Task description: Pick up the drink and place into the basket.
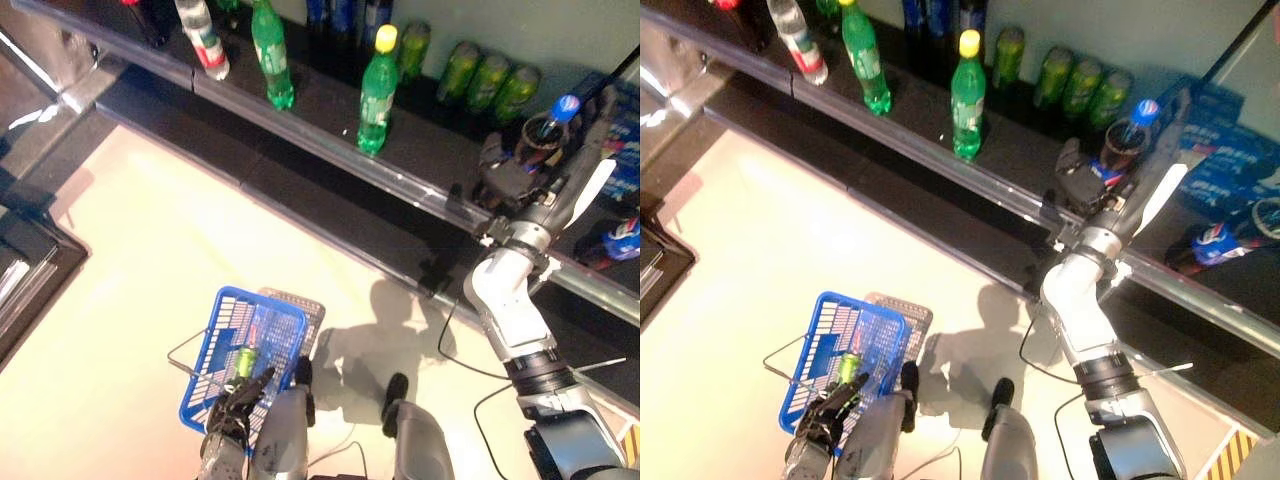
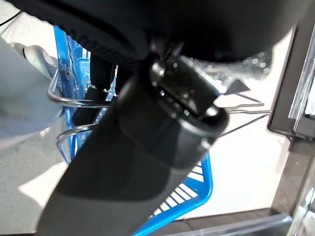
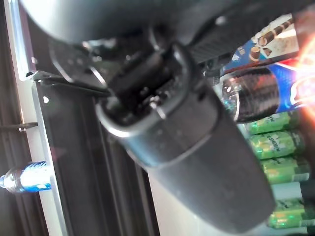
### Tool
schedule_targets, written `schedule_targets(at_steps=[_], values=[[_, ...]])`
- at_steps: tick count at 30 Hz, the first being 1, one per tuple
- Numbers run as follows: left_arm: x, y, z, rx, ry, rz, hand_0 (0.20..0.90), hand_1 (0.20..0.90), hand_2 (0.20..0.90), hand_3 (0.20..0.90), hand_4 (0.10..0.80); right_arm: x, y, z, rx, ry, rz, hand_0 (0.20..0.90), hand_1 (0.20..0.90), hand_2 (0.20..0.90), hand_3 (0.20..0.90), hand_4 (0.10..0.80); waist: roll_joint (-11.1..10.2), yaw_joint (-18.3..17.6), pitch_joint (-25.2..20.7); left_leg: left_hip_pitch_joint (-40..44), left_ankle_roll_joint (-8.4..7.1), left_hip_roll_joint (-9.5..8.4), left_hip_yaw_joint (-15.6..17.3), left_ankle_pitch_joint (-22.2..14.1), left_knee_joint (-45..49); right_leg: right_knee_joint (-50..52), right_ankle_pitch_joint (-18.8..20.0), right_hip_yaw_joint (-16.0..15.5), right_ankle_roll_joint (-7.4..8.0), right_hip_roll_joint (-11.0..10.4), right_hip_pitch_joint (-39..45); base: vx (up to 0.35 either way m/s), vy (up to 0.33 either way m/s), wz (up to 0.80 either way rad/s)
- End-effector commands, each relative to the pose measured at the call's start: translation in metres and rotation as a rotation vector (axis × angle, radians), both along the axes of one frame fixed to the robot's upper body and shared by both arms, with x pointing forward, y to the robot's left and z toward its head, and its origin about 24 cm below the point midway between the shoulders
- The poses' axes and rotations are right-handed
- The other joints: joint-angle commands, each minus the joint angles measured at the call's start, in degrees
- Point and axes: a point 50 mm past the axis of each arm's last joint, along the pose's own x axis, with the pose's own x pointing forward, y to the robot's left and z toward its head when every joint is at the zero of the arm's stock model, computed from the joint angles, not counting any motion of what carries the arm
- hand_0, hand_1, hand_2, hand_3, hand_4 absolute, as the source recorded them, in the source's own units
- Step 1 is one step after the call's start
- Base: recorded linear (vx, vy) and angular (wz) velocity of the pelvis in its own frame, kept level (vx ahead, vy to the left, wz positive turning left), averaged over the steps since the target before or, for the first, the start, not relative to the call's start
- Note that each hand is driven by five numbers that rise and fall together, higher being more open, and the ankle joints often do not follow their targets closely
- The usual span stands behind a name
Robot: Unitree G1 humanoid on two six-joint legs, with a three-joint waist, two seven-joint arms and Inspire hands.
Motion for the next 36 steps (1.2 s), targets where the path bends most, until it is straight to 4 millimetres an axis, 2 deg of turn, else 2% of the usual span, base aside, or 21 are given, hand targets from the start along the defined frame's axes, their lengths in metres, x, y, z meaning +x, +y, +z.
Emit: schedule_targets(at_steps=[1,10,16,28,36], values=[[0.012,-0.006,0.017,0.034,-0.169,-0.021,0.3,0.3,0.3,0.2,0.1,-0.003,0.005,0.045,0.069,-0.224,-0.025,0.9,0.9,0.9,0.9,0.8,0.8,-0.2,-0.7,-2.5,-0.97,0.44,-3.0,-3.7,7.0,-0.8,2.8,-0.4,-0.93,-0.4,-2.0,-0.078,0.013,0.01],[0.025,-0.012,0.024,0.008,-0.218,-0.017,0.3,0.3,0.3,0.2,0.1,0.001,0.002,0.06,0.092,-0.251,-0.093,0.9,0.9,0.9,0.9,0.8,2.0,-0.9,1.7,-4.5,-1.08,0.46,-2.3,-2.8,7.6,-0.4,3.1,0.5,-1.12,-0.5,-3.9,-0.026,0.009,-0.07],[0.025,-0.016,0.024,-0.006,-0.221,-0.015,0.3,0.3,0.3,0.2,0.1,0.002,0.0,0.065,0.091,-0.256,-0.089,0.9,0.9,0.9,0.9,0.8,2.6,-1.1,2.3,-4.9,-1.28,0.46,-1.9,-2.0,7.5,-0.3,2.8,0.7,-1.4,-0.4,-4.4,0.001,0.008,-0.04],[0.028,-0.021,0.025,-0.029,-0.235,-0.024,0.3,0.3,0.3,0.2,0.1,0.01,-0.001,0.078,0.088,-0.244,-0.038,0.9,0.9,0.9,0.9,0.8,3.7,-0.9,3.1,-5.8,-1.4,0.06,-2.1,-0.9,7.8,0.8,2.1,1.4,-2.06,-0.3,-6.0,0.019,0.008,-0.03],[0.026,-0.018,0.024,-0.029,-0.222,-0.032,0.3,0.3,0.3,0.2,0.1,0.019,-0.002,0.1,0.088,-0.245,0.037,0.9,0.9,0.9,0.9,0.8,4.0,0.1,3.1,-6.5,-1.37,-0.4,-2.6,-0.4,7.4,1.2,1.9,1.1,-2.4,-0.1,-6.9,0.019,0.002,0.0]])
